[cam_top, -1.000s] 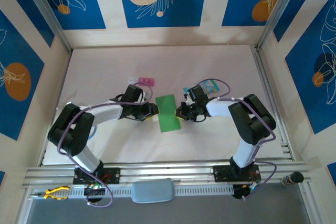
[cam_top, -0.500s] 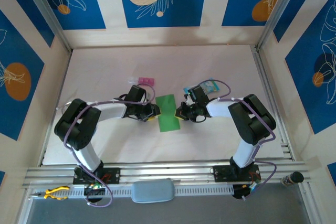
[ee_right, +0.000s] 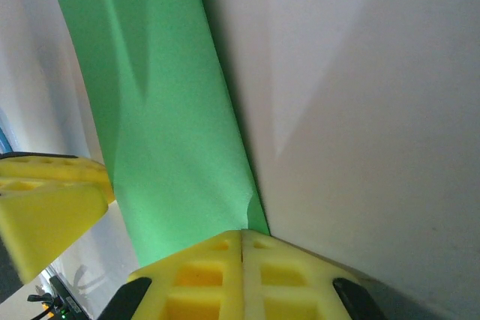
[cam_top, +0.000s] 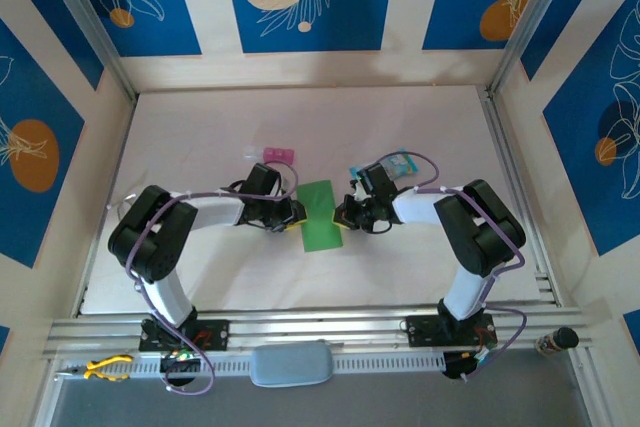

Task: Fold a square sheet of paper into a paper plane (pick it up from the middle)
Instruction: Third fold the triangle at the center of the table.

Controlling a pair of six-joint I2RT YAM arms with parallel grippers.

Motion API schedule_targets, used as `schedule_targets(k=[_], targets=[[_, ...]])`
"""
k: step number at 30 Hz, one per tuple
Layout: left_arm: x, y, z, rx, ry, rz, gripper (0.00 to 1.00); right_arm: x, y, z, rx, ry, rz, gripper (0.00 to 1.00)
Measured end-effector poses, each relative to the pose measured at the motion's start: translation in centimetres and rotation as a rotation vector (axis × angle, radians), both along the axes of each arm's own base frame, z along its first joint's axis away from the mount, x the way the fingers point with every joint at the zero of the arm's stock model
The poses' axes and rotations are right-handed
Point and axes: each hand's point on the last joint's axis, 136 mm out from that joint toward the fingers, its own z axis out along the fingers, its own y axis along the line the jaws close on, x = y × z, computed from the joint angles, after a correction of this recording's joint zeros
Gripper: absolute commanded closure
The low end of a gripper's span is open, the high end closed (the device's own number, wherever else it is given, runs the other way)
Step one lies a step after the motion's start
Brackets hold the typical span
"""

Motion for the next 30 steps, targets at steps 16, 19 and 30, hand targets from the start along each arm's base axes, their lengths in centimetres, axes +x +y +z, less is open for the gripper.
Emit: schedule_targets(k=[16, 19, 30], targets=[[0.05, -0.16, 0.13, -0.019, 0.008, 0.025, 0.83, -0.13, 0.33, 0.03, -0.006, 0.002, 0.016, 0.95], [0.07, -0.11, 0.28, -0.022, 0.006, 0.032, 0.78, -0.17, 0.36, 0.04, -0.007, 0.003, 0.018, 0.95], [0.41, -0.27, 0.52, -0.059, -0.024, 0.058, 0.65, -0.18, 0.36, 0.04, -0.008, 0.0, 0.023, 0.95]])
